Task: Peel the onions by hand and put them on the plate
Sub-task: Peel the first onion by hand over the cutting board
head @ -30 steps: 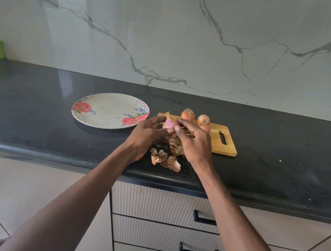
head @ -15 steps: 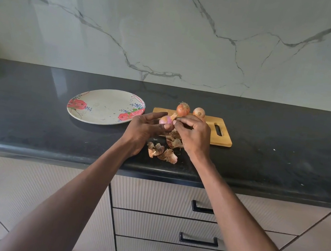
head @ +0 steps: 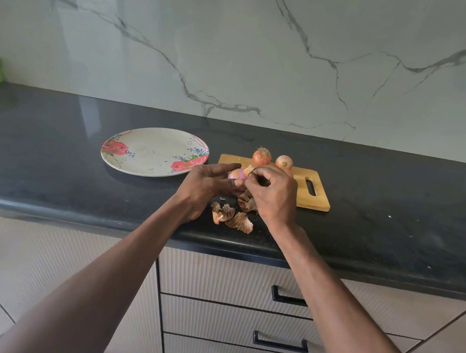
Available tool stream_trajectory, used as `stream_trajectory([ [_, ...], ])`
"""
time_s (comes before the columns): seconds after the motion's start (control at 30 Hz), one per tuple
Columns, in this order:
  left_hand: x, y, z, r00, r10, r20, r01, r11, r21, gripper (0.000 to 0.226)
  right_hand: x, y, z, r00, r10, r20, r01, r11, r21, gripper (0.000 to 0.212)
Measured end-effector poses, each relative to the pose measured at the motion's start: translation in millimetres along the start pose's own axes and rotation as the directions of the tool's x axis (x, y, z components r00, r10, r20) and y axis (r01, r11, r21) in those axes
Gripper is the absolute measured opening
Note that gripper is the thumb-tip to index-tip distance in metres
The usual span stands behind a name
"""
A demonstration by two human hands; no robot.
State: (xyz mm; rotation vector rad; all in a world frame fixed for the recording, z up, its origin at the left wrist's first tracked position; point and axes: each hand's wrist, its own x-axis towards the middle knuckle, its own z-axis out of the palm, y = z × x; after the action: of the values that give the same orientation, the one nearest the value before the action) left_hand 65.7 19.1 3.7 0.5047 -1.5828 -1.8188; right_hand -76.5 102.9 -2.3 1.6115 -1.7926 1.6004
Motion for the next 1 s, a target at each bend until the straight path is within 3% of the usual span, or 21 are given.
stream_trajectory([
  [0.13, -0.6, 1.2, -0.3, 0.999, -0.020, 0.025, 0.020, 1.000, 0.000, 0.042, -0.5, -2.6, -1.3, 1.000, 0.004, 0.024, -0.003, 1.000, -0.016, 0.018],
  [0.4, -0.9, 6.6, 3.5, 0.997, -0.070, 0.028, 0.074, 0.977, -0.200, 0.039, 2.5, -1.3, -3.9, 0.957, 0.281, 0.065, -0.288, 0.945, 0.156, 0.010],
  [0.57, 0.3, 7.8, 1.2, 0.996, -0.094, 0.002, 0.091, 0.953, -0.289, 0.037, 2.4, -3.3, -6.0, 0.975, 0.202, 0.097, -0.217, 0.957, 0.193, 0.011],
  [0.7, -0.2, 8.0, 1.7, 0.996, -0.087, 0.005, 0.085, 0.949, -0.305, 0.046, 3.4, -3.5, -5.6, 0.968, 0.222, 0.121, -0.241, 0.954, 0.180, 0.020],
  [0.83, 2.9, 5.9, 0.0, 0.994, -0.106, -0.027, 0.093, 0.946, -0.309, 0.026, 2.6, -3.3, -5.1, 0.965, 0.238, 0.109, -0.253, 0.954, 0.161, 0.020],
  [1.0, 1.8, 7.1, 2.7, 0.993, -0.110, -0.052, 0.091, 0.955, -0.284, 0.028, 0.8, -7.0, -5.4, 0.961, 0.244, 0.128, -0.265, 0.946, 0.186, 0.020],
])
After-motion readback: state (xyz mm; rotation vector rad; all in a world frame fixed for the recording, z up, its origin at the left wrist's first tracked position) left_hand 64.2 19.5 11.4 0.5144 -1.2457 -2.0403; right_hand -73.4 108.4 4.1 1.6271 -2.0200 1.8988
